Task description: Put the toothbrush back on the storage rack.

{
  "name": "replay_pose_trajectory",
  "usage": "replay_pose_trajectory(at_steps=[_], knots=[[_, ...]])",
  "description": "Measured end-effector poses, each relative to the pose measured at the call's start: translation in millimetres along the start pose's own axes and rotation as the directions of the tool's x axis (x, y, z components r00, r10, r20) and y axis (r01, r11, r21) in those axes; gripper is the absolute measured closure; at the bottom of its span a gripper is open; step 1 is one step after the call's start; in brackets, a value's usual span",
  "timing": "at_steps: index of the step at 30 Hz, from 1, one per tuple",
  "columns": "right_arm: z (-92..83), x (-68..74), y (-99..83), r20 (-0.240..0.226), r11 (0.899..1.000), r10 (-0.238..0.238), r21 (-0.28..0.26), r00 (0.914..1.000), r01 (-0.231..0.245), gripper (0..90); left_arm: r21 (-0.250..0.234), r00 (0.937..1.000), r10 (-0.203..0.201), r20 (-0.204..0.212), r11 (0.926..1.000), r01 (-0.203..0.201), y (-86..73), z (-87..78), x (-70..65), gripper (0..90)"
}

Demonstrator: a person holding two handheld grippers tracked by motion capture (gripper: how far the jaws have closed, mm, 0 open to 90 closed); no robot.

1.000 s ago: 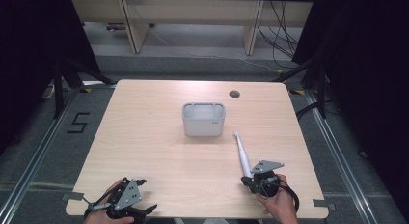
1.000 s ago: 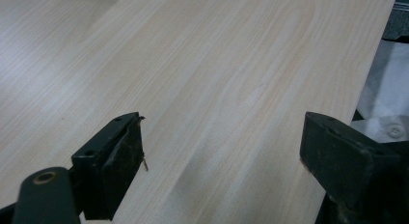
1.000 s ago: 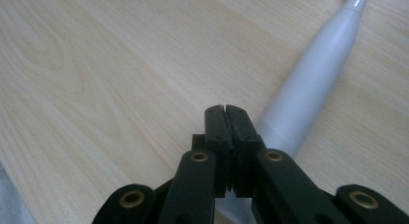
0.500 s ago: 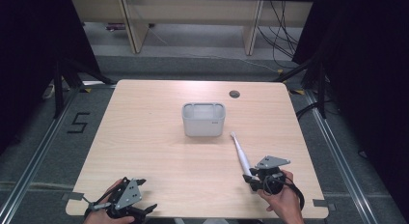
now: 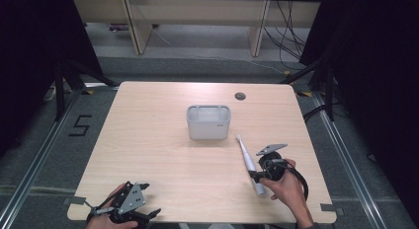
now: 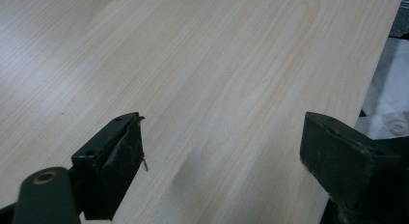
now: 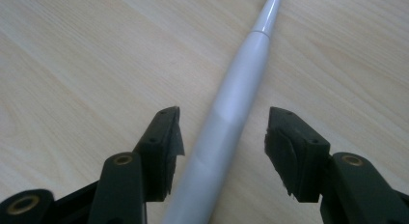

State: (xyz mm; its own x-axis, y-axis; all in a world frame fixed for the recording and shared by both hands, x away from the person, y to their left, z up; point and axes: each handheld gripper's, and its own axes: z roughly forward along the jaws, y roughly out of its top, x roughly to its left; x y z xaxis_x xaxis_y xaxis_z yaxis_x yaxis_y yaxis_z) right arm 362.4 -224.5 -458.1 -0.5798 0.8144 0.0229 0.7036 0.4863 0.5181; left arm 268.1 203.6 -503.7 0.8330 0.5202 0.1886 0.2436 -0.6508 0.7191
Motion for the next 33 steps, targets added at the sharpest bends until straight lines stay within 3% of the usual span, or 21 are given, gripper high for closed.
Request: replay_pose_trajectory(at_steps=[4,6,8,10,15,16,18,21,23,24,26,27,31,33], knots=[[6.8,-6.8,7.3,-0.002,0.999,0.002,0.042,1.0,-0.002,46.3,0.001,0.9999,0.009,-0.009,1.0,-0.009,-0.3,0.1,0.6,14.8],[11.1,-9.2,11.7,-0.006,0.998,0.009,0.064,0.9999,-0.008,45.5,-0.01,0.9998,-0.018,0.003,0.9998,0.018,-0.9,0.8,-0.5,14.8],[13.2,-10.3,15.5,-0.009,0.996,0.01,0.084,0.9999,-0.01,45.6,-0.012,1.0,-0.002,0.0,0.9999,0.002,-0.3,0.3,0.6,14.8],[16.9,-12.1,20.4,-0.007,0.994,-0.004,0.105,1.0,0.005,45.5,0.004,0.9999,0.012,-0.006,0.9999,-0.012,-0.3,-0.3,0.9,14.8],[21.3,-12.8,27.8,-0.007,0.99,-0.011,0.141,0.9999,0.012,46.2,-0.01,1.0,0.002,-0.002,0.9999,-0.002,-0.3,-0.2,0.8,14.8],[23.8,-12.5,31.2,-0.012,0.986,-0.013,0.164,0.9998,0.015,46.4,-0.01,0.9998,-0.001,0.017,0.9999,0.002,-0.1,-0.9,1.0,14.8],[25.2,-13.2,32.3,-0.012,0.986,-0.024,0.166,0.9996,0.026,46.4,-0.024,1.0,-0.002,0.005,0.9997,0.003,-0.5,0.0,0.8,14.8],[29.4,-13.1,37.3,-0.017,0.981,-0.024,0.193,0.9996,0.027,47.1,-0.012,0.9999,-0.002,0.016,0.9999,0.002,-0.3,-0.8,0.9,14.8],[31.8,-12.2,40.8,-0.015,0.977,-0.019,0.214,0.9997,0.022,47.6,-0.008,1.0,0.008,-0.006,0.9999,-0.008,-0.5,0.4,1.3,14.8],[33.7,-12.9,43.0,-0.019,0.974,-0.028,0.225,0.9994,0.032,48.4,0.002,0.9999,0.011,0.01,0.9999,-0.011,0.1,-1.0,2.3,14.8],[38.5,-14.3,45.6,-0.02,0.969,-0.034,0.243,0.9992,0.038,48.8,-0.025,1.0,-0.005,0.006,0.9997,0.005,-0.6,0.1,0.2,14.8],[38.8,-14.7,47.0,-0.014,0.966,-0.043,0.255,0.999,0.045,49.5,-0.002,0.9999,0.0,0.016,1.0,0.0,0.1,-1.4,1.1,14.8],[42.7,-14.9,51.4,-0.019,0.956,-0.054,0.288,0.9983,0.057,51.2,-0.017,1.0,0.008,0.001,0.9998,-0.008,-0.3,-0.4,1.1,14.8],[45.0,-15.0,52.6,-0.014,0.953,-0.064,0.296,0.9978,0.066,52.5,-0.007,0.9999,0.002,0.016,1.0,-0.002,0.0,-1.0,1.4,14.8]])
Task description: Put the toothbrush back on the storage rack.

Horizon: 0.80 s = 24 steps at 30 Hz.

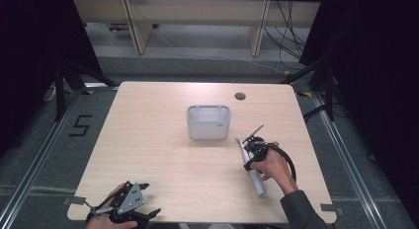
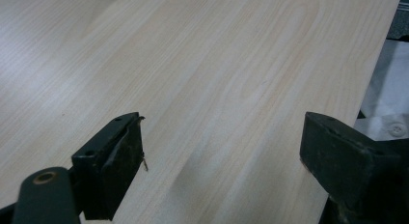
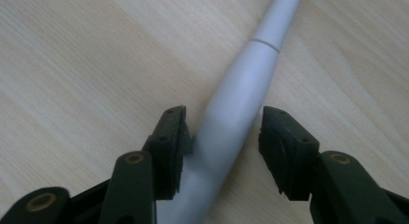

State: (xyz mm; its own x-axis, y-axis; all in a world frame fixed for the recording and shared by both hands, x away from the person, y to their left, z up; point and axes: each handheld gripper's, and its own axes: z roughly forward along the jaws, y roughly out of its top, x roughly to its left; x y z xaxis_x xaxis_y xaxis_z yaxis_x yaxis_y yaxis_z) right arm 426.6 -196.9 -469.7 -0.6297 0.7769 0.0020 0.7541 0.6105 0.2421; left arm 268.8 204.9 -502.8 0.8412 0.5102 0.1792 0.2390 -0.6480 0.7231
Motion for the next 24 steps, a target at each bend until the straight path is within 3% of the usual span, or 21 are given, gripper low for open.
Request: replay_pose_trajectory(at_steps=[9,10,12,16,21,22,24], knots=[[4.3,0.4,4.7,-0.025,0.998,-0.019,0.054,0.9995,0.02,59.4,-0.016,0.9999,-0.004,-0.01,0.9999,0.003,-0.4,1.0,-0.4,14.8],[5.1,1.0,5.7,-0.021,0.998,-0.03,0.063,0.9993,0.031,61.1,0.009,0.9999,0.01,-0.005,0.9999,-0.01,0.4,-0.6,0.7,14.8],[5.5,2.2,6.0,-0.023,0.997,-0.027,0.073,0.9994,0.029,62.1,-0.011,1.0,-0.004,-0.005,0.9999,0.004,-0.3,0.5,-0.8,14.8],[7.0,3.4,10.1,-0.021,0.993,-0.06,0.101,0.998,0.062,64.3,-0.004,0.9999,0.003,-0.015,1.0,-0.003,-0.1,0.4,-0.3,14.8],[7.9,4.3,14.9,-0.025,0.99,-0.058,0.124,0.998,0.061,65.3,-0.013,1.0,-0.001,-0.009,0.9999,0.001,-0.2,0.6,-0.3,14.8],[7.1,6.8,16.5,-0.034,0.986,-0.034,0.16,0.9988,0.039,65.4,-0.008,1.0,-0.003,-0.009,1.0,0.003,-0.2,0.4,-0.6,14.8],[8.0,6.7,17.6,-0.015,0.987,-0.057,0.151,0.9983,0.059,65.9,-0.012,0.9999,-0.002,-0.01,0.9999,0.002,-0.3,0.8,-0.2,14.8]])
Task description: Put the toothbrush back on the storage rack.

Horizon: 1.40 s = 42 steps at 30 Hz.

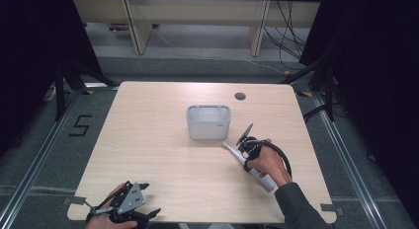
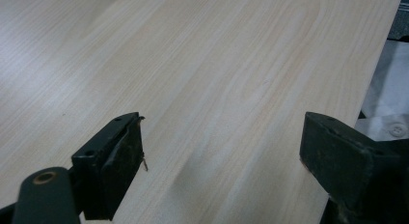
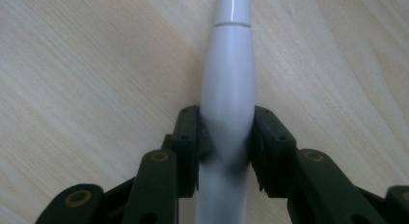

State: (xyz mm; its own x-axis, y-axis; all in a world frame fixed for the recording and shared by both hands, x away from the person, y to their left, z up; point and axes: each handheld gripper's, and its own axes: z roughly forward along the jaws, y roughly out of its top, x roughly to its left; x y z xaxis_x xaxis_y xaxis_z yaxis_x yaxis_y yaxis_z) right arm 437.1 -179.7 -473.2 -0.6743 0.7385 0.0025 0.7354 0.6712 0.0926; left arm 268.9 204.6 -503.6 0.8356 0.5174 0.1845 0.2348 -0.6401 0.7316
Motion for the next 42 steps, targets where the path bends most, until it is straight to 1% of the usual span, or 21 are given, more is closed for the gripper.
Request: replay_pose_trajectory(at_steps=[3,4,9,10,11,13,14,17,18,21,22,29,30,31,33,35,36,38,40,41,42], knots=[[-1.2,4.1,1.2,-0.003,0.999,0.036,0.035,0.9993,-0.036,66.2,0.006,0.9999,0.009,-0.011,0.9999,-0.009,0.3,0.0,-0.1,14.8],[1.0,-0.9,1.5,0.016,0.998,-0.056,0.015,0.9983,0.055,66.3,0.007,1.0,0.004,-0.001,1.0,-0.004,0.2,-0.3,-0.2,14.8],[-0.4,4.3,3.5,0.021,0.999,-0.032,0.041,0.9993,0.031,66.4,0.01,0.9999,0.011,-0.01,0.9999,-0.01,0.4,-0.5,0.0,14.8],[-0.2,4.8,3.3,0.023,0.998,-0.036,0.044,0.9991,0.035,66.4,0.005,0.9999,-0.001,0.013,1.0,0.001,0.5,-0.6,-0.3,14.8],[-0.2,4.8,3.3,0.023,0.998,-0.036,0.044,0.9991,0.035,66.4,0.005,0.9999,-0.001,0.013,1.0,0.001,0.5,-0.6,-0.3,14.8],[-0.2,4.6,3.4,0.022,0.998,-0.037,0.045,0.9991,0.036,66.4,0.0,0.9999,0.01,-0.004,0.9999,-0.01,0.1,-0.3,0.3,14.8],[-0.6,4.7,3.8,0.013,0.998,-0.039,0.05,0.9992,0.038,66.4,0.018,0.9998,0.013,-0.011,0.9997,-0.013,0.7,-1.2,-0.1,14.8],[-0.3,5.5,4.6,0.02,0.997,-0.046,0.058,0.9987,0.045,66.4,-0.002,1.0,0.0,0.003,1.0,0.0,0.0,0.1,-0.5,14.8],[-0.3,5.1,6.2,0.023,0.995,-0.07,0.069,0.9973,0.069,66.5,0.018,0.9999,0.014,-0.008,0.9998,-0.014,0.8,-1.2,-0.1,14.8],[0.0,6.2,7.4,0.026,0.994,-0.078,0.078,0.9966,0.076,66.5,0.019,0.9999,0.014,-0.008,0.9997,-0.014,0.8,-1.5,-0.2,14.8],[0.2,5.6,7.9,0.025,0.994,-0.084,0.078,0.9961,0.082,66.5,0.0,1.0,0.002,-0.001,1.0,-0.002,0.2,-0.6,0.0,14.8],[-0.3,5.2,5.6,0.011,0.995,-0.073,0.072,0.9972,0.072,66.5,0.008,0.9998,0.015,-0.011,0.9999,-0.015,0.3,-0.4,0.6,14.8],[-0.1,2.4,1.5,0.011,0.994,-0.102,0.038,0.9947,0.101,66.5,0.003,1.0,0.001,0.0,1.0,-0.001,0.4,-0.9,-0.3,14.8],[-0.1,2.4,1.5,0.011,0.994,-0.102,0.038,0.9947,0.101,66.5,0.003,1.0,0.001,0.0,1.0,-0.001,0.4,-0.9,-0.3,14.8],[-5.6,4.8,-4.4,-0.004,0.998,-0.062,0.003,0.9981,0.062,66.6,0.007,1.0,0.002,-0.001,1.0,-0.002,0.1,-0.6,0.1,14.8],[-7.5,3.8,-7.8,0.01,0.997,-0.075,-0.02,0.9971,0.075,66.6,0.001,1.0,0.002,-0.002,1.0,-0.002,0.0,-0.4,0.2,14.8],[-9.4,2.2,-12.6,0.029,0.995,-0.087,-0.045,0.9958,0.088,66.6,0.003,1.0,0.002,-0.001,1.0,-0.002,0.3,-0.6,-0.2,14.8],[-18.3,3.9,-22.8,-0.011,0.989,-0.085,-0.118,0.9963,0.083,66.7,0.012,1.0,0.002,0.003,0.9999,-0.002,0.5,-0.8,-0.4,14.8],[-22.5,4.2,-26.5,-0.013,0.988,-0.08,-0.134,0.9967,0.077,66.7,-0.008,1.0,-0.001,-0.003,1.0,0.001,-0.2,0.4,-0.6,14.8],[-29.7,3.2,-33.6,-0.014,0.98,-0.08,-0.186,0.9967,0.076,66.7,0.016,0.9999,0.01,0.005,0.9998,-0.011,0.6,-1.3,0.6,14.8],[-33.8,3.3,-37.5,-0.016,0.976,-0.066,-0.211,0.9977,0.062,66.7,0.009,1.0,-0.001,0.004,1.0,0.001,0.4,-0.7,-0.6,14.8]])
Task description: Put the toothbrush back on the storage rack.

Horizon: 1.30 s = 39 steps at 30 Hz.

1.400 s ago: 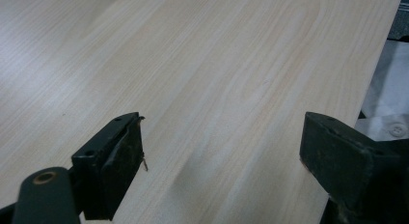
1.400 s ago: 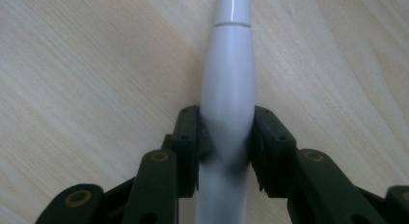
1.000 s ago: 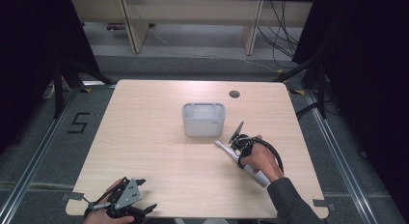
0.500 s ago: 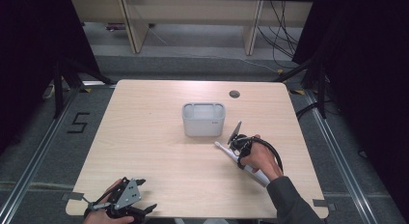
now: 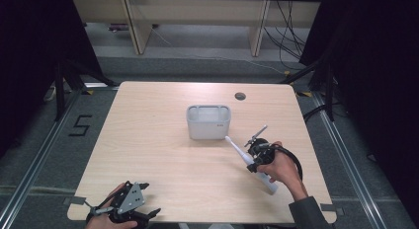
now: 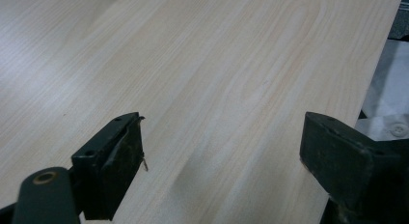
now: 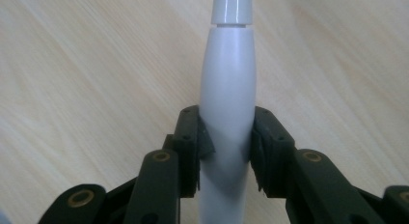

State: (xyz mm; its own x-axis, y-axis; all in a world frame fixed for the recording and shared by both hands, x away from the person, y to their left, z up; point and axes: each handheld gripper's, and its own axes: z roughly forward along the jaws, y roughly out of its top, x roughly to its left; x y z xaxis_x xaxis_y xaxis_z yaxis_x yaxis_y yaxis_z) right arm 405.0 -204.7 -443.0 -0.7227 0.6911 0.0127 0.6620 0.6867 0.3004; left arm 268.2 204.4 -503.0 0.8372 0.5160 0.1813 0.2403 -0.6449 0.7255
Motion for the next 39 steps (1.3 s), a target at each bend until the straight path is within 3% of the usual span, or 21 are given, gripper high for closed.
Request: replay_pose_trajectory(at_steps=[1,4,6,7,8,9,13,15,16,19,20,21,22,24,26,28,30,32,36,37,39], knots=[[0.0,0.0,0.0,0.0,1.0,0.0,0.0,1.0,0.0,66.7,0.0,1.0,0.0,0.0,1.0,0.0,0.0,0.0,0.0,14.8],[-22.4,-1.9,-10.8,-0.014,0.991,0.036,-0.13,0.9993,-0.037,66.8,-0.002,0.9999,0.006,-0.015,1.0,-0.006,-0.3,1.0,0.5,14.8],[-26.3,-0.8,-12.4,-0.008,0.988,0.064,-0.139,0.9979,-0.064,66.7,0.001,1.0,0.001,-0.005,1.0,-0.001,0.0,0.3,-0.4,14.8],[-33.3,-6.1,-15.4,0.002,0.979,0.028,-0.204,0.9996,-0.027,66.7,0.002,0.9998,0.009,-0.017,1.0,-0.009,-0.4,1.3,0.4,14.8],[-33.3,-6.1,-15.4,0.002,0.979,0.028,-0.204,0.9996,-0.027,66.7,0.002,0.9998,0.009,-0.017,1.0,-0.009,-0.4,1.3,0.4,14.8],[-38.6,-5.3,-16.6,0.02,0.975,0.091,-0.205,0.9956,-0.085,66.7,-0.009,1.0,-0.001,-0.007,1.0,0.001,-0.6,1.4,0.0,14.8],[-41.4,-9.2,-17.5,0.02,0.96,0.054,-0.277,0.9983,-0.046,66.7,-0.006,1.0,-0.001,-0.006,1.0,0.001,-0.3,0.8,0.0,14.8],[-41.7,-11.5,-17.2,0.033,0.943,0.068,-0.329,0.9971,-0.054,66.7,-0.004,1.0,-0.001,-0.007,1.0,0.001,-0.4,0.8,0.5,14.8],[-40.4,-12.7,-16.2,0.038,0.924,0.091,-0.375,0.9951,-0.07,66.7,-0.013,1.0,-0.002,-0.004,0.9999,0.002,-0.4,0.9,0.0,14.8],[-38.9,-17.2,-15.2,0.048,0.908,0.08,-0.415,0.9956,-0.053,66.7,-0.003,1.0,0.0,0.004,1.0,0.0,-0.1,0.1,0.4,14.8],[-38.9,-18.0,-14.5,0.035,0.883,0.124,-0.459,0.9917,-0.094,66.7,0.016,0.9999,0.012,-0.003,0.9998,-0.012,0.3,-0.8,1.9,14.8],[-38.9,-18.0,-14.5,0.035,0.883,0.124,-0.459,0.9917,-0.094,66.7,0.016,0.9999,0.012,-0.003,0.9998,-0.012,0.3,-0.8,1.9,14.8],[-39.8,-22.0,-13.5,0.032,0.859,0.128,-0.503,0.9912,-0.095,66.7,-0.009,1.0,0.0,-0.009,1.0,0.0,-0.4,0.7,0.5,14.8],[-40.2,-23.1,-13.0,0.033,0.851,0.125,-0.517,0.9916,-0.09,66.7,0.002,1.0,0.001,0.006,1.0,-0.001,0.0,0.0,0.8,14.8],[-39.6,-25.9,-9.6,0.022,0.812,0.148,-0.573,0.9887,-0.109,66.7,0.016,0.9999,0.012,-0.003,0.9998,-0.012,0.3,-0.7,1.9,14.8],[-40.5,-25.7,-8.8,0.012,0.807,0.162,-0.577,0.9867,-0.125,66.7,-0.012,1.0,0.0,-0.004,0.9999,0.0,-0.4,0.7,0.4,14.8],[-40.0,-28.5,-5.7,0.005,0.784,0.148,-0.61,0.989,-0.114,66.7,0.002,1.0,0.002,0.006,1.0,-0.002,0.0,-0.1,0.9,14.8],[-42.5,-29.5,-3.1,0.015,0.775,0.145,-0.623,0.9893,-0.104,66.6,-0.009,1.0,0.002,-0.008,1.0,-0.002,-0.7,1.1,0.9,14.8],[-44.7,-29.9,4.0,0.009,0.73,0.15,-0.675,0.9887,-0.104,66.7,-0.006,1.0,0.001,-0.003,1.0,-0.001,-0.2,0.5,0.4,14.8],[-46.7,-30.8,5.5,0.007,0.731,0.143,-0.675,0.9897,-0.101,66.6,0.006,0.9999,0.008,-0.014,1.0,-0.008,0.0,-0.2,1.5,14.8],[-48.8,-32.2,12.0,-0.017,0.693,0.152,-0.711,0.9882,-0.119,66.7,-0.008,0.9999,0.0,-0.014,1.0,0.0,0.0,-0.4,0.7,14.8]])
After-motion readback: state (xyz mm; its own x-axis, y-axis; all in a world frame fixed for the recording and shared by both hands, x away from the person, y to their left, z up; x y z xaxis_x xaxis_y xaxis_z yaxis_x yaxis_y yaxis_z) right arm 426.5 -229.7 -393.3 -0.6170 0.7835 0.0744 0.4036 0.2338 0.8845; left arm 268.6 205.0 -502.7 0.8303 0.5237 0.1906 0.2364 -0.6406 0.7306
